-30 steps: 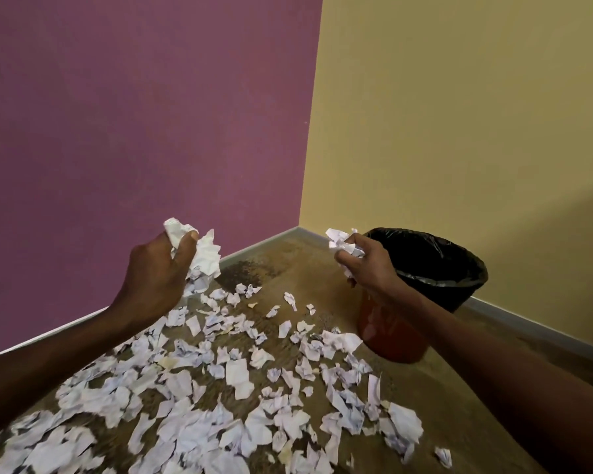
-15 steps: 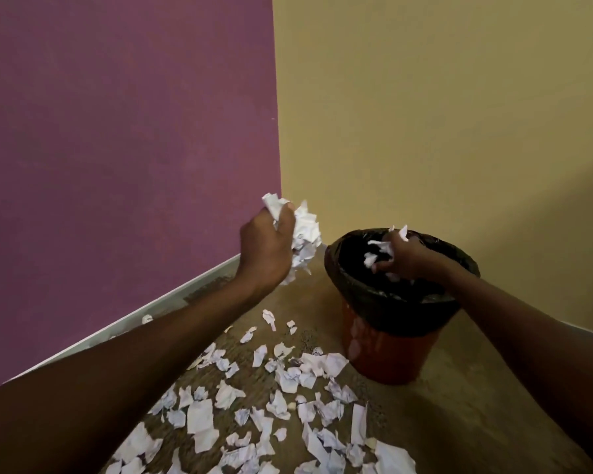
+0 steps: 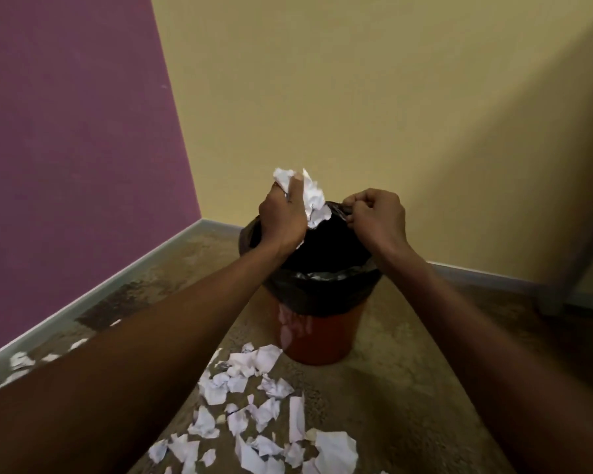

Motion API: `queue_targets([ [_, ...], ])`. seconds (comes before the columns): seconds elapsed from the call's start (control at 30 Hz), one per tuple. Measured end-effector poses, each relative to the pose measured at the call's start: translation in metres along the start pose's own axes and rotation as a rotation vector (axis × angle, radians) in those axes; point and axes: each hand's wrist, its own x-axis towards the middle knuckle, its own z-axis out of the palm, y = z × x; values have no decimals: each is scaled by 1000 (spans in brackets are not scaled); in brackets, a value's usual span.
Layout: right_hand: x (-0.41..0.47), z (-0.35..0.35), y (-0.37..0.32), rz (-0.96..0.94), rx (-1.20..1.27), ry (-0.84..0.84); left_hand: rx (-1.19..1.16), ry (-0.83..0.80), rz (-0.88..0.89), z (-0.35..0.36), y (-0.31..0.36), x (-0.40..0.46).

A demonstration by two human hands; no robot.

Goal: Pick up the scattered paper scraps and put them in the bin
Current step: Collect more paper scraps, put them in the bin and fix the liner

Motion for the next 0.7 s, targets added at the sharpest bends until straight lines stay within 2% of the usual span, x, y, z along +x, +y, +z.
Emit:
queue_targets([
  [0.1, -1, -3, 9, 4, 26, 17, 21, -379, -255, 15, -19, 2],
  [0.13, -3, -3, 11, -8, 18, 21, 20, -479, -288, 17, -23, 5],
  [0.23, -6, -2, 14, -60, 0, 34, -6, -570, -328, 18, -19, 9],
  [0.33, -11, 0, 14, -98, 21, 26, -146, -630, -400, 13, -13, 8],
  [0.4, -18, 1, 8, -130, 53, 2, -186, -571, -394, 9, -13, 4],
  [0.5, -32, 4, -2, -172, 65, -27, -265, -321, -335, 2, -12, -5],
  [0.57, -45, 6, -6, -218, 82, -66, -345, -235, -303, -9, -9, -16],
  [0.7, -77, 9, -2, -325, 115, -185, -117, -47, -111, -38, -19, -48],
])
